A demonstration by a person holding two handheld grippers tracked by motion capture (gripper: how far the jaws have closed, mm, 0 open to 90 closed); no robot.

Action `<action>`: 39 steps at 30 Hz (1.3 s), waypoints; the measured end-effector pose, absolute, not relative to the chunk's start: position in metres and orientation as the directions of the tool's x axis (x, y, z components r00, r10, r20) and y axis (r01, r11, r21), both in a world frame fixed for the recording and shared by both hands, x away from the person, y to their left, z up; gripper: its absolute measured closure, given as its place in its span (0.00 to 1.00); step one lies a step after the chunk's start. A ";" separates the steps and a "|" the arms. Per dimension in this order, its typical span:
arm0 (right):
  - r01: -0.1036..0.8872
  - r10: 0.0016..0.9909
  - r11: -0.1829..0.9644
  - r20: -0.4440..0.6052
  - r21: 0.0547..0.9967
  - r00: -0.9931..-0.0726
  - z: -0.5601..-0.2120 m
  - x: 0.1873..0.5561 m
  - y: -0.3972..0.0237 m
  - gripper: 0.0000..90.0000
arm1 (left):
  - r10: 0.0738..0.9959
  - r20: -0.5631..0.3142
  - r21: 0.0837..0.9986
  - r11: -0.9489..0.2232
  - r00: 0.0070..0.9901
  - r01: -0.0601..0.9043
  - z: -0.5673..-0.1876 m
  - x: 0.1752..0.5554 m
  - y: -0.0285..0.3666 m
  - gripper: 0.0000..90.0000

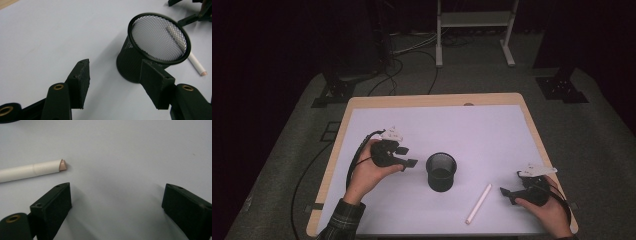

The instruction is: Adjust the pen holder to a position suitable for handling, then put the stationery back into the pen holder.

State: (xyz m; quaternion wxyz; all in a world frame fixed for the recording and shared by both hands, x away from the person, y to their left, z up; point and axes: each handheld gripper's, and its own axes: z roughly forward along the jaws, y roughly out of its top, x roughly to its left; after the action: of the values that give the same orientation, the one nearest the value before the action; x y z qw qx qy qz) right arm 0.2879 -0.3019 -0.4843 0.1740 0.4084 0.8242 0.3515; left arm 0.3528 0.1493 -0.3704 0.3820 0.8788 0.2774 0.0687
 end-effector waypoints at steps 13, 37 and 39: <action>0.552 0.796 0.418 0.002 0.722 -0.606 -0.484 0.288 -0.302 0.09 | 0.591 -0.070 0.699 -0.546 0.803 0.462 -0.392 0.338 0.179 0.41; 0.558 0.796 0.423 0.001 0.714 -0.605 -0.483 0.289 -0.301 0.08 | 0.661 -0.007 0.667 -0.556 0.750 0.497 -0.450 0.314 0.213 0.29; 0.561 0.797 0.422 0.003 0.713 -0.603 -0.483 0.289 -0.301 0.08 | 0.669 0.009 0.662 -0.561 0.744 0.497 -0.454 0.311 0.217 0.28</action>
State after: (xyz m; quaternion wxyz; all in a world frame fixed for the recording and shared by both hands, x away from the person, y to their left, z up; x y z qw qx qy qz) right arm 0.2893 -0.3007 -0.4833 0.1707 0.4113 0.8257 0.3465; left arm 0.3111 0.2166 -0.4541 0.3288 0.8739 0.3334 0.1305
